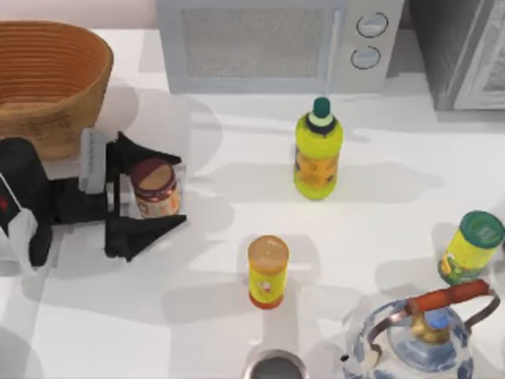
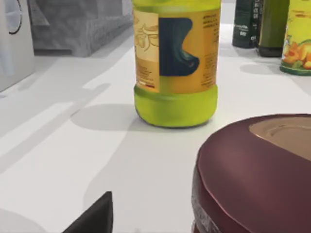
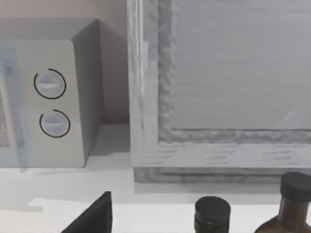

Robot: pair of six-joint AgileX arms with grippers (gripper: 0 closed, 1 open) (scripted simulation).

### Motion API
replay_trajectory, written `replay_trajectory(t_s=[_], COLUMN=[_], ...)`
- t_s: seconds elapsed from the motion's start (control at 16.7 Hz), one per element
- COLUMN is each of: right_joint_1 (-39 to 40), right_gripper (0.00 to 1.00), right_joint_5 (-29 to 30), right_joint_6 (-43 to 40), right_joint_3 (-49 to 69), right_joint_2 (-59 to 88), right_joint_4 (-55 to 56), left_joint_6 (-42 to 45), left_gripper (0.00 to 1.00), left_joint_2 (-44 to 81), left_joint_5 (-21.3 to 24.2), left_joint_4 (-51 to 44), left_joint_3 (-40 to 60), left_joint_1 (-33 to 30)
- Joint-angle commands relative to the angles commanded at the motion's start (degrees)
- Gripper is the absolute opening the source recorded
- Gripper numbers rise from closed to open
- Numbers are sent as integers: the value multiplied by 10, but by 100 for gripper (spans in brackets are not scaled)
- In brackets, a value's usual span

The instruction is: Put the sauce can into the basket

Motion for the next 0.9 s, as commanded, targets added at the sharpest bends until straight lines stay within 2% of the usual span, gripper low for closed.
replay_trajectory(t_s=[0.72,0.9], right_joint_1=[0,0], right_gripper=[100,100], right_joint_5=[0,0], right_joint_6=[0,0], right_joint_3=[0,0], right_joint_2=[0,0], right_joint_4=[0,0], left_joint_6=[0,0], left_gripper=[2,0], left_joint_2=[0,0], left_joint_5=[0,0], left_joint_4=[0,0], left_joint_3=[0,0], left_joint_1=[0,0])
